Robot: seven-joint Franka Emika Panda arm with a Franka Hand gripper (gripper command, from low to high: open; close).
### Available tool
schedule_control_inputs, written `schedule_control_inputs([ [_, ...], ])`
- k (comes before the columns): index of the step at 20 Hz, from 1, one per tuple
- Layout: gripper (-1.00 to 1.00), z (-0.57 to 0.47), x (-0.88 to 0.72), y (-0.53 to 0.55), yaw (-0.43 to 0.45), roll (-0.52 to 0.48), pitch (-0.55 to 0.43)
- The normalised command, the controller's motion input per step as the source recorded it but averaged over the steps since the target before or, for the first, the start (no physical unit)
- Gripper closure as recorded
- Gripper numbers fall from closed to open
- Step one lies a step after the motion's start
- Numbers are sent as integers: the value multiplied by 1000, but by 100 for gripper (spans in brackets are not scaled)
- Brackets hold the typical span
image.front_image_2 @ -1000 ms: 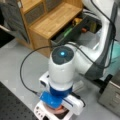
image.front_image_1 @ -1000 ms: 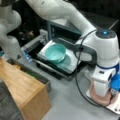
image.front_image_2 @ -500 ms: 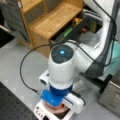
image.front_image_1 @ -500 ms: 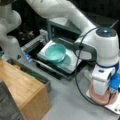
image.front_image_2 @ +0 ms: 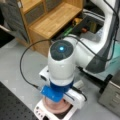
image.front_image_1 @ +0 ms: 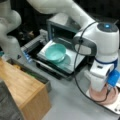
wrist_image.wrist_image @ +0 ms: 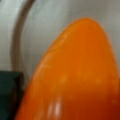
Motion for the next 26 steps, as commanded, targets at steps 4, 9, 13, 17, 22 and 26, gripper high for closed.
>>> schedule_control_inputs([
  [4, 100, 135, -392, -62, -62, 33, 4],
  [9, 100, -17, -305, -25, -143, 144, -54],
  [13, 100, -47, -249, -37, -350, 212, -74],
  [17, 100, 66, -199, -70, -887, 131, -76],
  [22, 100, -32, -203, -53, -294, 55, -58],
  [26, 100, -54, -205, -52, -156, 48, -55],
])
